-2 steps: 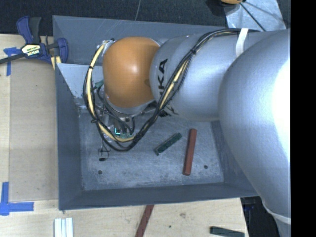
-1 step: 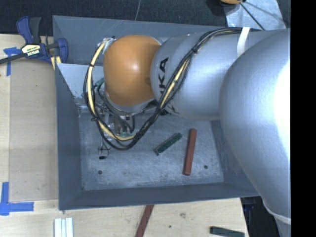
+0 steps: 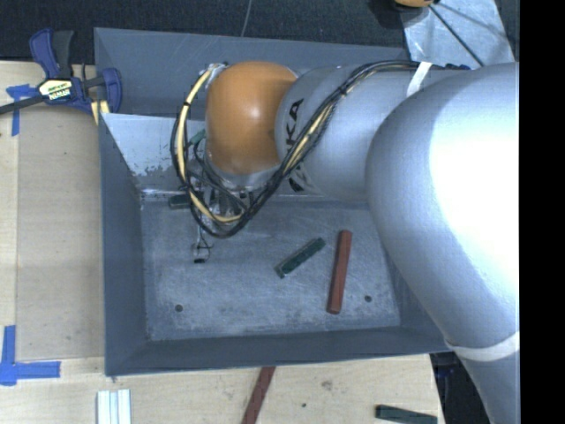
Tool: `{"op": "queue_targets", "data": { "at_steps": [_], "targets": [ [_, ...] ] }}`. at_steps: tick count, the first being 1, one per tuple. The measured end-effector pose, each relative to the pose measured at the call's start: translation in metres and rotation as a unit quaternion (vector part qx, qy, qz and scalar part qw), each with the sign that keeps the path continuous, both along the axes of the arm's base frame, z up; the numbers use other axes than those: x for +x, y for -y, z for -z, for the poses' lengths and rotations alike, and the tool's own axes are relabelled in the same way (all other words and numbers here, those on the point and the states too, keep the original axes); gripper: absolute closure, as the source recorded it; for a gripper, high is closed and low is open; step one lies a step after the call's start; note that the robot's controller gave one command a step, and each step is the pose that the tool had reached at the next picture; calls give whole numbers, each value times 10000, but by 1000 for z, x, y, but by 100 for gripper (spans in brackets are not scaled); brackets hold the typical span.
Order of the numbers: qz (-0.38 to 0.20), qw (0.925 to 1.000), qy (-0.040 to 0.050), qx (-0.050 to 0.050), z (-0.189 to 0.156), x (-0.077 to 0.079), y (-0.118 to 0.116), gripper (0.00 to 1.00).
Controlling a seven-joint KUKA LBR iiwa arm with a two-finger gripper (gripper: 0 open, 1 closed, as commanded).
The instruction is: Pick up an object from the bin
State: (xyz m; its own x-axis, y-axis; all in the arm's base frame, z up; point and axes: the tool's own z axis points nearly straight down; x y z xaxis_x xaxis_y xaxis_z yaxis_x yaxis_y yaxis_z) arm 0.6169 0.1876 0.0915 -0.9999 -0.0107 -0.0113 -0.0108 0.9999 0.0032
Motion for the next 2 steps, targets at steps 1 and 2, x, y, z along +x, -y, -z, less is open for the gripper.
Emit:
{"op": "queue_targets", "data": {
  "at_steps": [1, 2],
  "targets": [
    [-36, 10000, -67, -18, -18, 7, 30, 0],
    [124, 9999, -20, -6, -42, 11, 26, 0]
  ]
}}
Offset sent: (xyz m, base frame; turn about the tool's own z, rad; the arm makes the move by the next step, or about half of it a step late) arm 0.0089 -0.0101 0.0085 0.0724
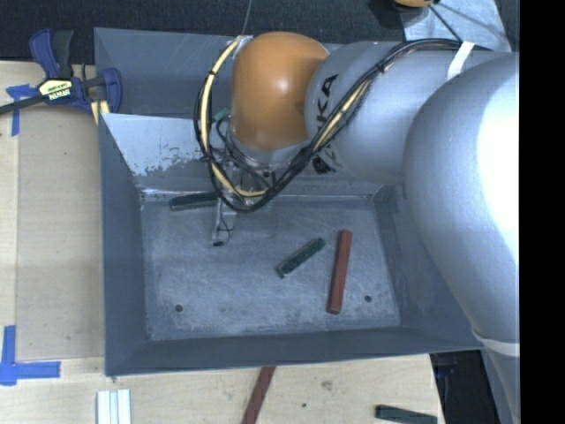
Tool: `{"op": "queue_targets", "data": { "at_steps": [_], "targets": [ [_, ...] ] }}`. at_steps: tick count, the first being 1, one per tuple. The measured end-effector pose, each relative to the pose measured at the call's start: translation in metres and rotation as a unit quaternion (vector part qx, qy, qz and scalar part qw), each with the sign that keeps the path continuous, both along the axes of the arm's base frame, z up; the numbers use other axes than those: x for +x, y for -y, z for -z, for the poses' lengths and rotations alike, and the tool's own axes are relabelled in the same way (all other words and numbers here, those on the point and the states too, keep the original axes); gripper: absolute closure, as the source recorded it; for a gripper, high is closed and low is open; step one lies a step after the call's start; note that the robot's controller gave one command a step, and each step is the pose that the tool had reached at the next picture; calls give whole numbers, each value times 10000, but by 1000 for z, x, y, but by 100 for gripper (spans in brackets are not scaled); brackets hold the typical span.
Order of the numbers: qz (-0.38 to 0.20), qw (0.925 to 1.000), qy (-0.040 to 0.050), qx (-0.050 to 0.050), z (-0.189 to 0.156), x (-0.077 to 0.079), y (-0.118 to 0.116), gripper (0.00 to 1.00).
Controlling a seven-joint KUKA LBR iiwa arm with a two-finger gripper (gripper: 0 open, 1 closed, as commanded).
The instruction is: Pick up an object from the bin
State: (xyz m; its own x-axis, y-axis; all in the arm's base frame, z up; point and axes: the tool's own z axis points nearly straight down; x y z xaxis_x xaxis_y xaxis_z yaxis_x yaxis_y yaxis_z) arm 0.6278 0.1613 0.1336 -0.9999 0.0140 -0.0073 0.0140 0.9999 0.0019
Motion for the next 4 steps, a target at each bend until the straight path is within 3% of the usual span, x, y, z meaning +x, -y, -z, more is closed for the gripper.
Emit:
{"op": "queue_targets", "data": {
  "at_steps": [1, 2, 3, 4],
  "targets": [
    [538, 9985, -63, -11, 67, -5, -20, 0],
    [1426, 9898, -3, 14, 62, 2, -27, 100],
    [1428, 9897, -4, 15, 62, 2, -27, 100],
    [1427, 9898, -10, 8, 33, 3, -27, 100]
  ]
}}
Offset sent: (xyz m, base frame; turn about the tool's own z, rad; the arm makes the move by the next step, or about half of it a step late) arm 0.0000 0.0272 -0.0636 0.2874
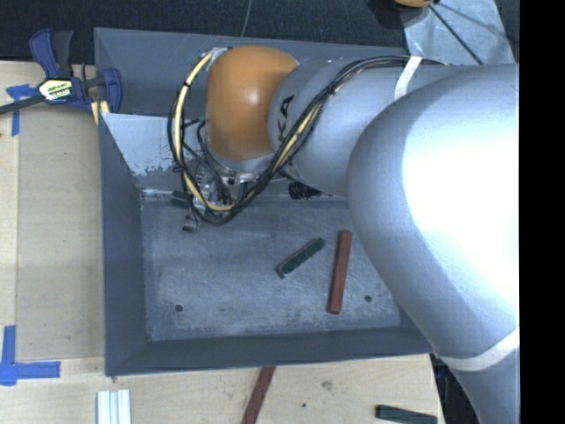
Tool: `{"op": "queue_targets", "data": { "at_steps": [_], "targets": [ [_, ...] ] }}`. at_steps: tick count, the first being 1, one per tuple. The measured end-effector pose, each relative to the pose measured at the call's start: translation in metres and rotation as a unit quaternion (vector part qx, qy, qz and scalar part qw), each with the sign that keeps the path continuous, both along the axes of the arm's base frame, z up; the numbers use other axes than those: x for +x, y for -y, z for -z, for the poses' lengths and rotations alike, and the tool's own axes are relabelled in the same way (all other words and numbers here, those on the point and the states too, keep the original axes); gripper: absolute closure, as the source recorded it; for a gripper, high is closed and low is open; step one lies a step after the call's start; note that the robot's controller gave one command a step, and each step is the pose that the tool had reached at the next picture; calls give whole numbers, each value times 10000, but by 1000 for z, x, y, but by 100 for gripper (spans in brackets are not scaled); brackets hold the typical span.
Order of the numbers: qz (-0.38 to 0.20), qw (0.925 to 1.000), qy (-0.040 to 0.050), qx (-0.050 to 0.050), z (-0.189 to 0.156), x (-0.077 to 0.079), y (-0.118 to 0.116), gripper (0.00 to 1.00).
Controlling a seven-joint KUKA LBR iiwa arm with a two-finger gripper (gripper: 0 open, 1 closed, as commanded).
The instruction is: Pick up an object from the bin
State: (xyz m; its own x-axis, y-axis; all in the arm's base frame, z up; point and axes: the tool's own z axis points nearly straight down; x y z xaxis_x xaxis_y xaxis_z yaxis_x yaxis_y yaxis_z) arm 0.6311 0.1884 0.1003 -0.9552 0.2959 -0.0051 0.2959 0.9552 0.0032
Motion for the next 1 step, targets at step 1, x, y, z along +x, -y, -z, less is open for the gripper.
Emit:
{"op": "queue_targets", "data": {
  "at_steps": [1],
  "targets": [
    [5, 10000, -25, -6, 10, -1, 0, 100]
  ]
}}
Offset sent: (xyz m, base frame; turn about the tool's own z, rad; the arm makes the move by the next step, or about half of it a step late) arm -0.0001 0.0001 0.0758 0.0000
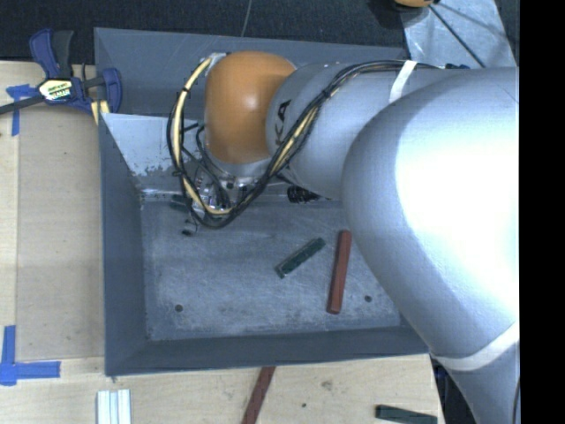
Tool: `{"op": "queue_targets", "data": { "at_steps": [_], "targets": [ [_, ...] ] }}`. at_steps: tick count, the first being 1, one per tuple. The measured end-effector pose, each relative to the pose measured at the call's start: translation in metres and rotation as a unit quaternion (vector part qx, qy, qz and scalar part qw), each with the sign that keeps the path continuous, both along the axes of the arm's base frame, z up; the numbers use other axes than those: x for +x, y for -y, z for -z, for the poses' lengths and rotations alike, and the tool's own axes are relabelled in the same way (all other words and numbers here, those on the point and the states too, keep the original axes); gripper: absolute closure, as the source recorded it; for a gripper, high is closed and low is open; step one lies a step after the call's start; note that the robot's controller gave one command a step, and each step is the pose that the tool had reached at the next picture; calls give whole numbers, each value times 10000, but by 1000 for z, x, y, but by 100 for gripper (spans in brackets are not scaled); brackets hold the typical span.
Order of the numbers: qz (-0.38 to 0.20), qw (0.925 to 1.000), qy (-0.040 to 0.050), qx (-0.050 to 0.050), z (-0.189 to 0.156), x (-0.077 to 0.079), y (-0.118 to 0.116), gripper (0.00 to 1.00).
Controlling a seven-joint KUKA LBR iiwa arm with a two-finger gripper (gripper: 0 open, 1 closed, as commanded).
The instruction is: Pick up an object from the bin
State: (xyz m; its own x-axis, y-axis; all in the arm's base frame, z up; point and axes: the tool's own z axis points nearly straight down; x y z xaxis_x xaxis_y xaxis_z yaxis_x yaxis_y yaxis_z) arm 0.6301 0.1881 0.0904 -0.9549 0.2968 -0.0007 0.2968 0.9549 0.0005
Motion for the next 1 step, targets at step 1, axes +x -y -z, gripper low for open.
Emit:
{"op": "queue_targets", "data": {
  "at_steps": [1],
  "targets": [
    [1, 10000, 43, 13, -90, 4, 0, 100]
  ]
}}
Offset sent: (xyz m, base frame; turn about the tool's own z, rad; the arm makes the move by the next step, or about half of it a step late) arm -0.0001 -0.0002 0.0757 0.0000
